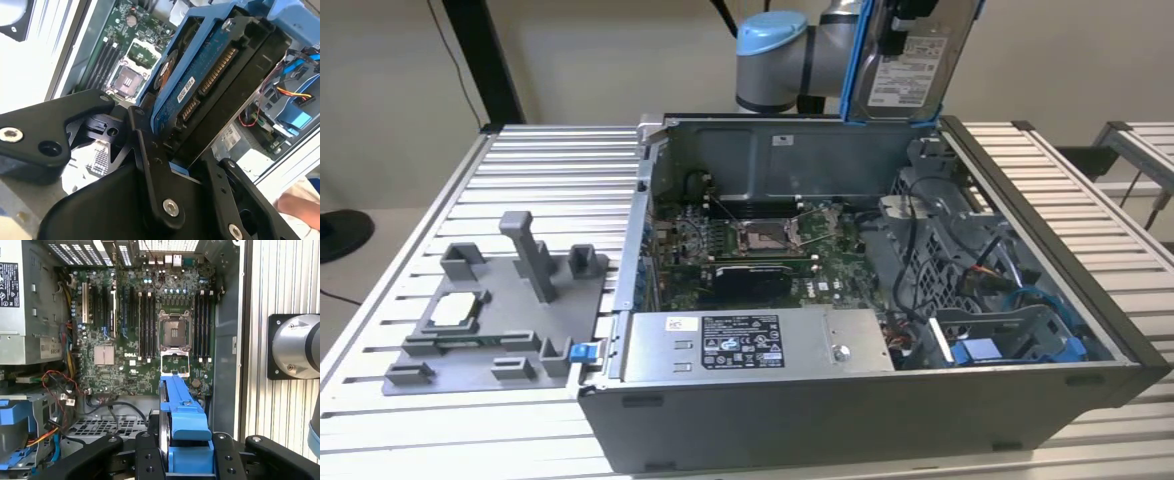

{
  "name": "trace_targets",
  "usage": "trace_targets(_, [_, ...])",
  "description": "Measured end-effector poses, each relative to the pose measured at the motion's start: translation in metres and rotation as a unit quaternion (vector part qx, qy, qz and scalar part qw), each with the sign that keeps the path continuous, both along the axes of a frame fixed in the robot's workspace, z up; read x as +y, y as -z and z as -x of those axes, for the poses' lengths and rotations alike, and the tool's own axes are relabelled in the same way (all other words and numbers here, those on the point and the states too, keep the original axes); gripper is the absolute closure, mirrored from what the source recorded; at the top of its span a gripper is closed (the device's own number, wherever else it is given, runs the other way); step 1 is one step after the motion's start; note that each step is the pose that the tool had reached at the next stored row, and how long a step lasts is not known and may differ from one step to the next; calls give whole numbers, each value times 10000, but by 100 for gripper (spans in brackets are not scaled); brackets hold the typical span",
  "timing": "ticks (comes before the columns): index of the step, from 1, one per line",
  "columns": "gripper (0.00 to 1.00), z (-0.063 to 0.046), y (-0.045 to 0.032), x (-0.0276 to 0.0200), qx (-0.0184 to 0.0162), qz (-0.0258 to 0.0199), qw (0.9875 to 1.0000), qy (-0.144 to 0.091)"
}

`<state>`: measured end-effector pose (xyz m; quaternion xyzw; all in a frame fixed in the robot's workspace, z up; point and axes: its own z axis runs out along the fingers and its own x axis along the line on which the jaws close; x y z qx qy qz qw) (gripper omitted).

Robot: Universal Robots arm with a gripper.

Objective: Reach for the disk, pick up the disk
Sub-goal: 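Pick up the disk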

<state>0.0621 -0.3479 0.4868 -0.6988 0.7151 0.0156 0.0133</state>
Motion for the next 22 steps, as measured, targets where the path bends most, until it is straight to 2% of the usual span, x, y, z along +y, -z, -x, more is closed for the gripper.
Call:
trace_targets(6, [100, -84, 0, 1, 0, 0, 10000, 0])
trace_targets(12, [100, -97, 0, 0, 0, 0, 10000, 0])
trace_targets(22, [100, -97, 3, -70, 0, 0, 10000, 0])
